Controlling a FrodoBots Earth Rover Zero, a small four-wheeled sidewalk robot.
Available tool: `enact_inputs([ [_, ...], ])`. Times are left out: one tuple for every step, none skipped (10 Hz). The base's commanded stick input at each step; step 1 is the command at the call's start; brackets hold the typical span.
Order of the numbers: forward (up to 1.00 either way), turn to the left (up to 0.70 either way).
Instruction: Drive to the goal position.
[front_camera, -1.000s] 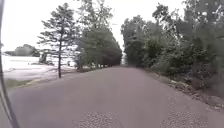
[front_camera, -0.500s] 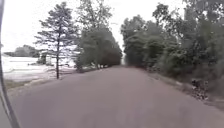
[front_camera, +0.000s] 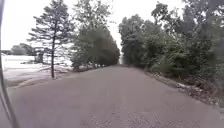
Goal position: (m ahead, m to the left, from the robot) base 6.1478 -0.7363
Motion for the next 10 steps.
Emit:
enact_inputs([
  [0.70,0.00],
  [0.70,0.00],
  [0.70,0.00],
  [0.70,0.00],
  [0.70,0.00],
  [0.70,0.00],
  [0.70,0.00],
  [0.70,0.00],
  [0.70,0.00],
  [0.70,0.00],
])
